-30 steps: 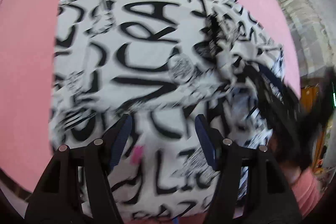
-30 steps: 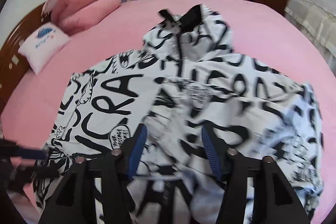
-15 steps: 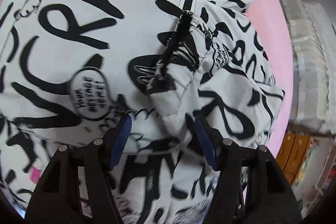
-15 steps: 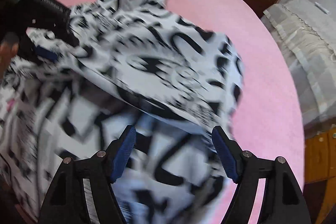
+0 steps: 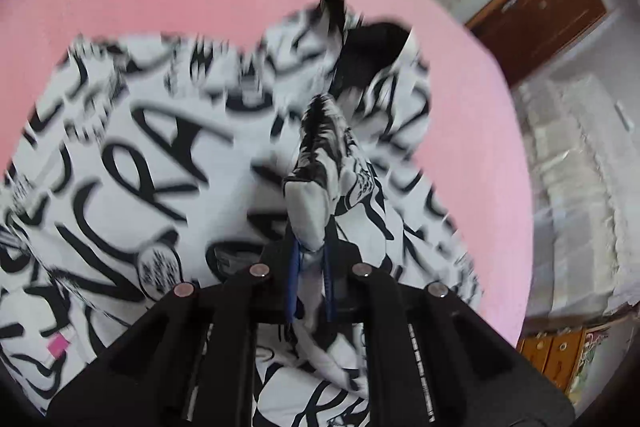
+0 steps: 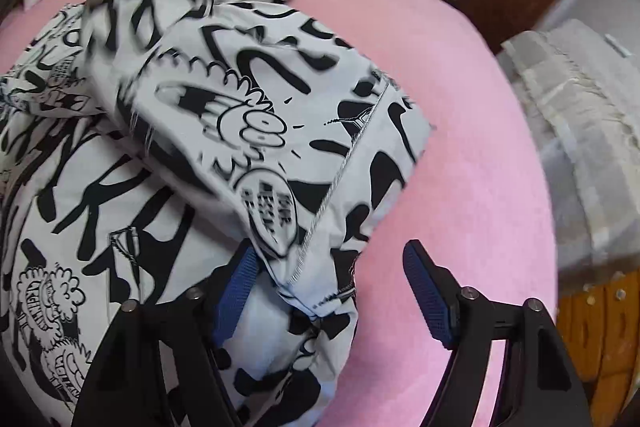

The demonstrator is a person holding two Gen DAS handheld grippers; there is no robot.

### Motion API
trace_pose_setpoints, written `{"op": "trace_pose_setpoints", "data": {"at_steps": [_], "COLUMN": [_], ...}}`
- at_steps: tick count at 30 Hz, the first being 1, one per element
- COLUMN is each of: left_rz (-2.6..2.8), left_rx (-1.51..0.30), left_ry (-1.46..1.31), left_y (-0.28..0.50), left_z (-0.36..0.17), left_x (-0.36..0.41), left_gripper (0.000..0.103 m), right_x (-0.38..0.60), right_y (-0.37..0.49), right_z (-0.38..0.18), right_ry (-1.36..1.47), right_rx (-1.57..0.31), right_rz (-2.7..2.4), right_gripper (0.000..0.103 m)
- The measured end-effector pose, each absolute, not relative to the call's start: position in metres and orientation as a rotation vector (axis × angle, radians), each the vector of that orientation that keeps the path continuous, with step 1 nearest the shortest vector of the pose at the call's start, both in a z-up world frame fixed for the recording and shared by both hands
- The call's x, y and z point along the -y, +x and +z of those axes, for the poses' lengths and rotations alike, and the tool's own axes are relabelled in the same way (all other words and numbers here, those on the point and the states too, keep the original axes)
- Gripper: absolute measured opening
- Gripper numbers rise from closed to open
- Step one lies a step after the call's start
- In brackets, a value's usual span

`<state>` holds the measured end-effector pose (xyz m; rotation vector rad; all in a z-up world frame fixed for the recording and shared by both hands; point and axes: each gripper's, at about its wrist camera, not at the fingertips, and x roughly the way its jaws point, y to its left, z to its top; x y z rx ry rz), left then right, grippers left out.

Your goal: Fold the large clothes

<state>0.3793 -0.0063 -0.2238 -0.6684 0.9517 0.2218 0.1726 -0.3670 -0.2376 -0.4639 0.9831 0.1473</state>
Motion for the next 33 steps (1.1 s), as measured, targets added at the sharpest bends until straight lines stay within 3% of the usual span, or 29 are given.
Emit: {"op": "trace_pose_setpoints", "data": {"at_steps": [4,13,19,24,26,28,30,33], "left_rz": [0.268,0.438,0.390,0.373,0.401,0.438,0.519,0.584], "left_rx": [-0.961,-1.120,-1.146,-1.161,-1.167,-1.140,-1.086,-1.021], "left_ry": [-0.624,-0.757,-0.640,-0.572,-0.554,-0.545,-0.497,-0.422], "left_y": [0.359,0.299,0.319,0.333,0.331,0.323,0.313,0.299], "left_z": [-0.222,-0.308,-0.312,-0.296,-0.289,-0.277,-0.261,-0.238], "left_x": [-0.008,-0.044,-0.037,-0.043,-0.048,-0.055,-0.061,-0.066], "left_gripper": [0.007,0.007,0.007,0.011,0.017,0.030,0.036,0.037], "right_x": [0.367,0.374,0.396,0.398,0.407,0.413,0.413,0.402], "right_y": [0.172,0.174,0.188,0.195,0.189,0.187,0.182,0.179], "right_z": [-0.236,-0.262,-0.245,-0.212,-0.198,-0.185,-0.176,-0.170], "right_ry": [-0.397,-0.399,-0.324,-0.301,-0.216,-0.152,-0.135,-0.073], "right_rx": [-0.996,-1.094,-1.131,-1.139,-1.156,-1.149,-1.129,-1.119], "right_rz": [0.217,0.173,0.156,0.246,0.290,0.326,0.329,0.312], "right_gripper": [0.035,0.035,0.035,0.044,0.052,0.067,0.067,0.066]}}
